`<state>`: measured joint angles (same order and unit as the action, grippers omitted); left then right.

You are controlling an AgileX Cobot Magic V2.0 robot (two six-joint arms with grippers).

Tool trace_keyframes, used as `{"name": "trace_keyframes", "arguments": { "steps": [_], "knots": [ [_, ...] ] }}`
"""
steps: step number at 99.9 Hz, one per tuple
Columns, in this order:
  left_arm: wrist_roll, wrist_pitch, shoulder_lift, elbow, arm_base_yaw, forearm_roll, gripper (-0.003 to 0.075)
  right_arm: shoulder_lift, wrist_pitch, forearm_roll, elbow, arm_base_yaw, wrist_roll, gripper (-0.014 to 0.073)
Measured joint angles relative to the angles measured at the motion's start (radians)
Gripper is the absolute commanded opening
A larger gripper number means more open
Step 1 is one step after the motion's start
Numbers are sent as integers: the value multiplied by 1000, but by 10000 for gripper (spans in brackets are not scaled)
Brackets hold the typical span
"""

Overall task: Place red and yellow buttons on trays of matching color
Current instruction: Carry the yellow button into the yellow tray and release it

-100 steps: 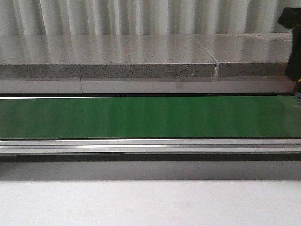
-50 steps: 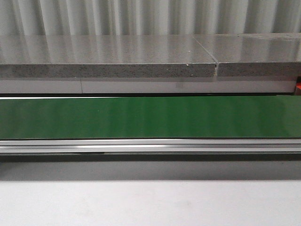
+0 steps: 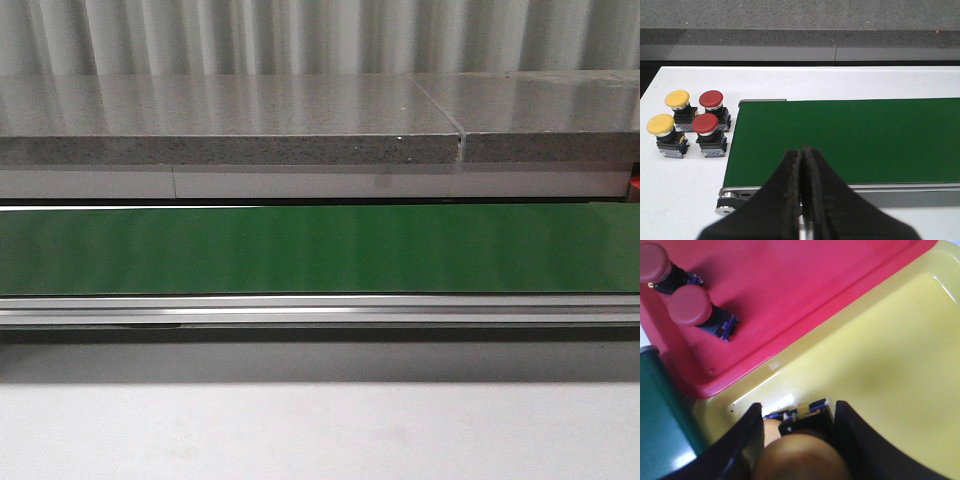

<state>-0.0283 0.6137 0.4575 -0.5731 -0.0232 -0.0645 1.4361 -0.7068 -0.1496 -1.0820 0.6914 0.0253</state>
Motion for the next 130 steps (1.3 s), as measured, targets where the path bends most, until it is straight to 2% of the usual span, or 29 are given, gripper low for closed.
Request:
{"name": "trace_keyframes", "arguments": {
  "steps": [56,106,116,130],
  "knots": [
    [0,0,0,0,0,0,-20,231,158,-7,0,0,-2,59],
    [0,0,0,0,0,0,-20,335,182,-46,0,0,-4,65],
    [0,0,0,0,0,0,-20,335,186,-48,0,0,-4,141],
    [0,0,0,0,0,0,-20,335,186,-50,0,0,-4,387]
  ]
}}
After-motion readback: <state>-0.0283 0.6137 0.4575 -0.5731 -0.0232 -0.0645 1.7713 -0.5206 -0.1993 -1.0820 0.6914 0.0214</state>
